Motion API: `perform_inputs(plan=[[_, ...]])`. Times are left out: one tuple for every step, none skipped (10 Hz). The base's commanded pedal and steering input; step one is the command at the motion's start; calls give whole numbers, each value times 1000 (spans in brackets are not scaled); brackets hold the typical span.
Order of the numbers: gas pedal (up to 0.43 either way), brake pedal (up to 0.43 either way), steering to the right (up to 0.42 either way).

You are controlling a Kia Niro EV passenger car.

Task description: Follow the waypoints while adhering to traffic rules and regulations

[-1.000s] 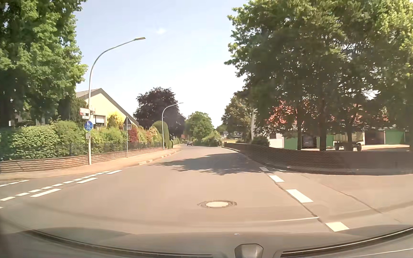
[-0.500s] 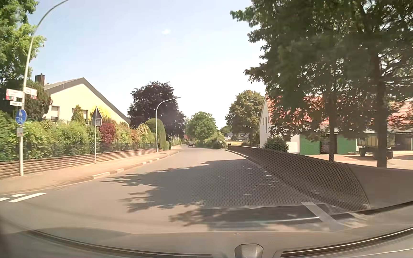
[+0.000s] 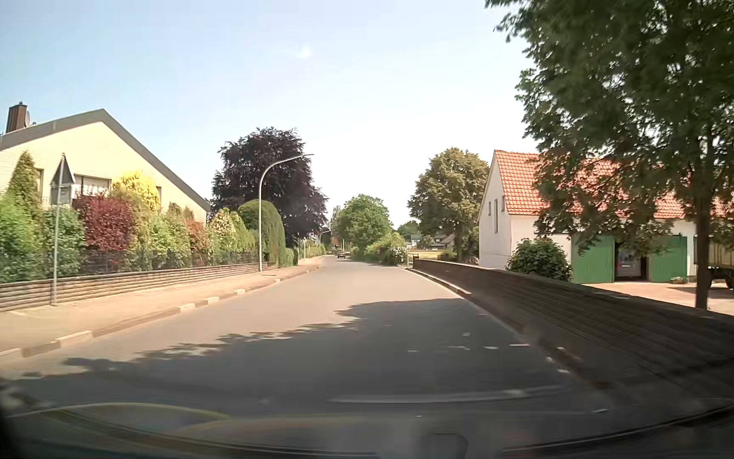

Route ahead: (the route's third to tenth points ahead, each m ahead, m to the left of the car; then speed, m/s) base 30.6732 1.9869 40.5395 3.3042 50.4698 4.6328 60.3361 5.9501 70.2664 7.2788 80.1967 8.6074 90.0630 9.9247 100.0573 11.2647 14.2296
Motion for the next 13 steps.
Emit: perform_inputs(plan=[[118,6,-5],[118,6,-5],[118,6,-5],[118,6,-5],[118,6,-5],[118,6,-5],[118,6,-5],[118,6,-5],[118,6,-5],[118,6,-7],[118,6,-8],[130,6,-8],[130,6,-9]])
